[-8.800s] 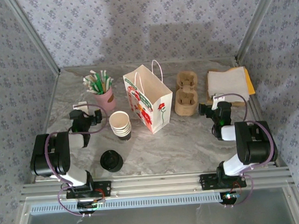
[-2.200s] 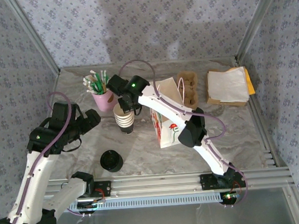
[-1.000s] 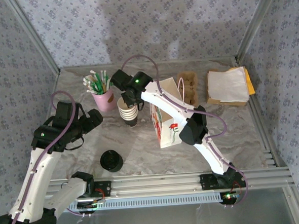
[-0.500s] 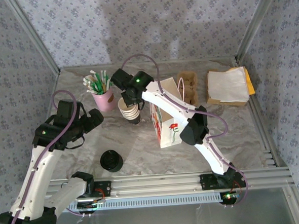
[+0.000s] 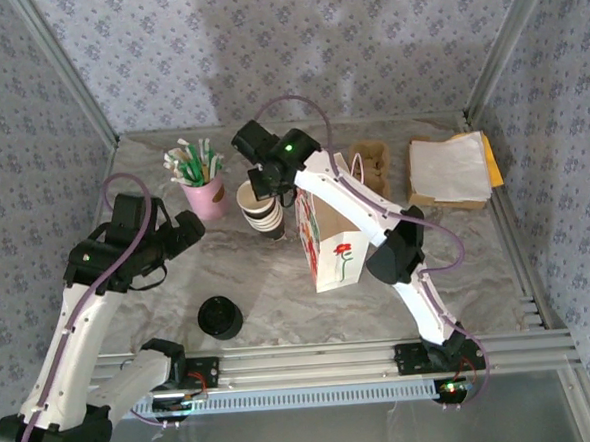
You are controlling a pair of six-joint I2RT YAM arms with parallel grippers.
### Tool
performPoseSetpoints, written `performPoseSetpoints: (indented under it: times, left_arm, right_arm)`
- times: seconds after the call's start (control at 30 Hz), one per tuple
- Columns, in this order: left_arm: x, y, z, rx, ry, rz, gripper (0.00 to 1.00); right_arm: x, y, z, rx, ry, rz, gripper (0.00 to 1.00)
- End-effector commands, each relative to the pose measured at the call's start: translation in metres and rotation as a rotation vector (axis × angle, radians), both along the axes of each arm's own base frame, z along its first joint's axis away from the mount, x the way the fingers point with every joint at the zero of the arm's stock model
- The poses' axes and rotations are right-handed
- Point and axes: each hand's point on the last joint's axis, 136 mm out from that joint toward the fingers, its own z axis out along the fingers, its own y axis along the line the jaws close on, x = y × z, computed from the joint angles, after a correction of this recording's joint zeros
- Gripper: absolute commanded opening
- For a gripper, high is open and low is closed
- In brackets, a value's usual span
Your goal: Pack the takeout coffee
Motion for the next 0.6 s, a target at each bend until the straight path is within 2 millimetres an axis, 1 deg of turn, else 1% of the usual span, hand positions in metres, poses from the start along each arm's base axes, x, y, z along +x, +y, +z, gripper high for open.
performPoseSetpoints:
  times: [0.0,0.13,0.37,0.47,0.57]
  left_arm:
    - [0.004,-0.003,0.015,-0.003,-0.038,-0.025,1.0]
    - [0.008,-0.006,0.019,-0.002,-0.045,-0.035,1.0]
    - [0.015,-0.008,0.027,0.006,-0.058,-0.046,1.0]
    - [0.016,-0.008,0.029,0.005,-0.058,-0.049,1.0]
    - [0.016,-0.009,0.031,0.007,-0.063,-0.051,1.0]
  right_arm:
    - [-0.003,-0.001,0.026,0.094,-0.014,-0.024,0.0]
    - [0.0,-0.009,0.037,0.11,-0.027,-0.032,0.0]
    - [0.006,-0.02,0.041,0.113,-0.023,-0.041,0.0]
    - [0.008,-0.024,0.05,0.125,-0.041,-0.043,0.0]
    - [0.01,-0.027,0.064,0.139,-0.071,-0.039,0.0]
